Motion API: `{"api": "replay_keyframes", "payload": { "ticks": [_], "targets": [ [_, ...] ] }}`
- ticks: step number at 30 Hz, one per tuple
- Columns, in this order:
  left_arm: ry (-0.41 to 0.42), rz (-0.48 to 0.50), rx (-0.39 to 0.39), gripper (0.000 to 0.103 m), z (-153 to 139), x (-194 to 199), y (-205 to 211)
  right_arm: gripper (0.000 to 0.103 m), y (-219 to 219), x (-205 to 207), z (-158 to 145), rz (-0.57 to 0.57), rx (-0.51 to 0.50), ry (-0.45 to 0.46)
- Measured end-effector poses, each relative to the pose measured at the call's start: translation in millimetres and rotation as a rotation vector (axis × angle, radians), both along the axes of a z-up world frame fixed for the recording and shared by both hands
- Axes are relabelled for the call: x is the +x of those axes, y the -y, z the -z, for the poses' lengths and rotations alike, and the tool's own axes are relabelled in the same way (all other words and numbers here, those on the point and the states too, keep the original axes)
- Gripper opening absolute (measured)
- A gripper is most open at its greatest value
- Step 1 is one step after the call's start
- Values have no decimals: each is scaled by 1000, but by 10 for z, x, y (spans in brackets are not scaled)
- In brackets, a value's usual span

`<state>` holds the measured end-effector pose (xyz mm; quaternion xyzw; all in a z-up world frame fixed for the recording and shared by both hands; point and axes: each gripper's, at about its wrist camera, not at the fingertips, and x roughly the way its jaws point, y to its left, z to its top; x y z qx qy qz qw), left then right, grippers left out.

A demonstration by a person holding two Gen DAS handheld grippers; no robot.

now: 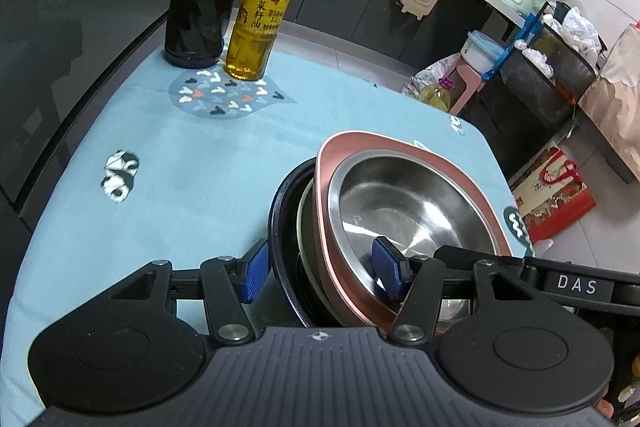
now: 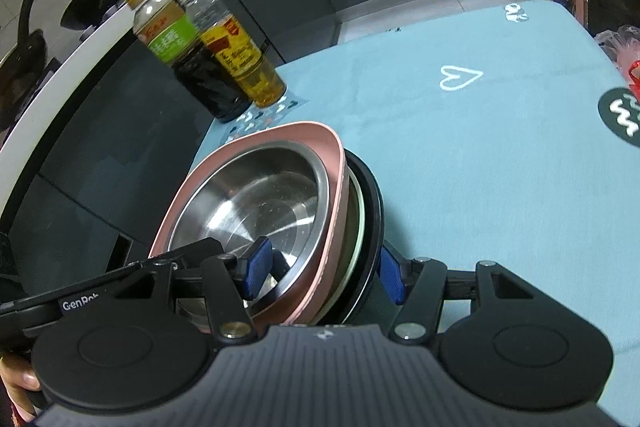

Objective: Organize plates and bowls
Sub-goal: 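Carry the dish stack with the left gripper toward the bottles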

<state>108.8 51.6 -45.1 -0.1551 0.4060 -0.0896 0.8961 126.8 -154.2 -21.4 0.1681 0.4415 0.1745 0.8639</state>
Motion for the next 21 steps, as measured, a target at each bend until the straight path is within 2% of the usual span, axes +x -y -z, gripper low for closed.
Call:
{"api": "replay_keyframes", "payload": {
  "ticks": [7, 15, 21],
  "targets": [
    [-4, -19, -16, 53, -3, 283, 11, 48, 28, 298, -31, -5, 3, 9],
    [-13, -17, 1, 53, -27, 587, 70, 48, 79, 561, -13, -10, 6, 0],
    [-11, -9, -22, 52, 26, 748, 100, 48, 147, 700, -3, 11, 8, 2]
  ]
}}
